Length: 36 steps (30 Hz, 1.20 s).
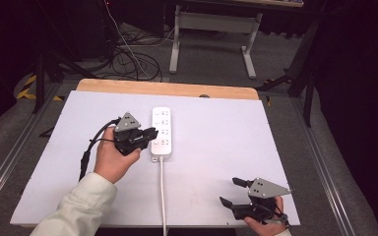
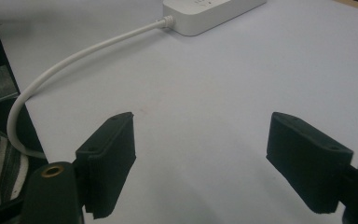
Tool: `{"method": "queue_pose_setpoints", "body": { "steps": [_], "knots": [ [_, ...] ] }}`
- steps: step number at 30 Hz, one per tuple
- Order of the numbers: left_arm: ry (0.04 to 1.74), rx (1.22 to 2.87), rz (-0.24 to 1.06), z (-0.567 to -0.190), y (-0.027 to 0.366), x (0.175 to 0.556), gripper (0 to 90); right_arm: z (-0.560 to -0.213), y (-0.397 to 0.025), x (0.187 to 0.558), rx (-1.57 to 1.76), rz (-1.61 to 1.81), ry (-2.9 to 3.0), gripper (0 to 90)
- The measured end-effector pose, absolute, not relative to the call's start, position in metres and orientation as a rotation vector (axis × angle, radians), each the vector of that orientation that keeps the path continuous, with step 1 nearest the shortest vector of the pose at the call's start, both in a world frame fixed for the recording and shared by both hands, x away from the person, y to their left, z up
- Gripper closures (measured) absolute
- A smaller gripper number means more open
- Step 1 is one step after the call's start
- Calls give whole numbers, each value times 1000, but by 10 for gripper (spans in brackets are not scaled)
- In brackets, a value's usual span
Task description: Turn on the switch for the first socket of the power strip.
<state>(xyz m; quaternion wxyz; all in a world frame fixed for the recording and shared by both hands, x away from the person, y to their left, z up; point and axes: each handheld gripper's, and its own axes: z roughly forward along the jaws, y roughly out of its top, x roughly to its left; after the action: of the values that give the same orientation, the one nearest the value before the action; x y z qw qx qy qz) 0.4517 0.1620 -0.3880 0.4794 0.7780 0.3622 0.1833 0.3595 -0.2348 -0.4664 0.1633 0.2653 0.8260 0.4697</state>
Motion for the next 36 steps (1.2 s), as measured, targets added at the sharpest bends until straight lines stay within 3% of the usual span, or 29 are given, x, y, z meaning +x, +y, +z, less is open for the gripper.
{"method": "queue_pose_setpoints", "body": {
  "steps": [13, 19, 36],
  "knots": [
    [800, 1898, 497, -373, 182, 420, 379, -466, -235, 359, 758, 1348, 2346, 243],
    [750, 1879, 511, -372, 196, 404, 278, -465, -236, 358, 758, 1352, 2340, 251],
    [685, 1908, 527, -398, 239, 372, 136, -465, -236, 358, 759, 1354, 2337, 252]
  ]
}}
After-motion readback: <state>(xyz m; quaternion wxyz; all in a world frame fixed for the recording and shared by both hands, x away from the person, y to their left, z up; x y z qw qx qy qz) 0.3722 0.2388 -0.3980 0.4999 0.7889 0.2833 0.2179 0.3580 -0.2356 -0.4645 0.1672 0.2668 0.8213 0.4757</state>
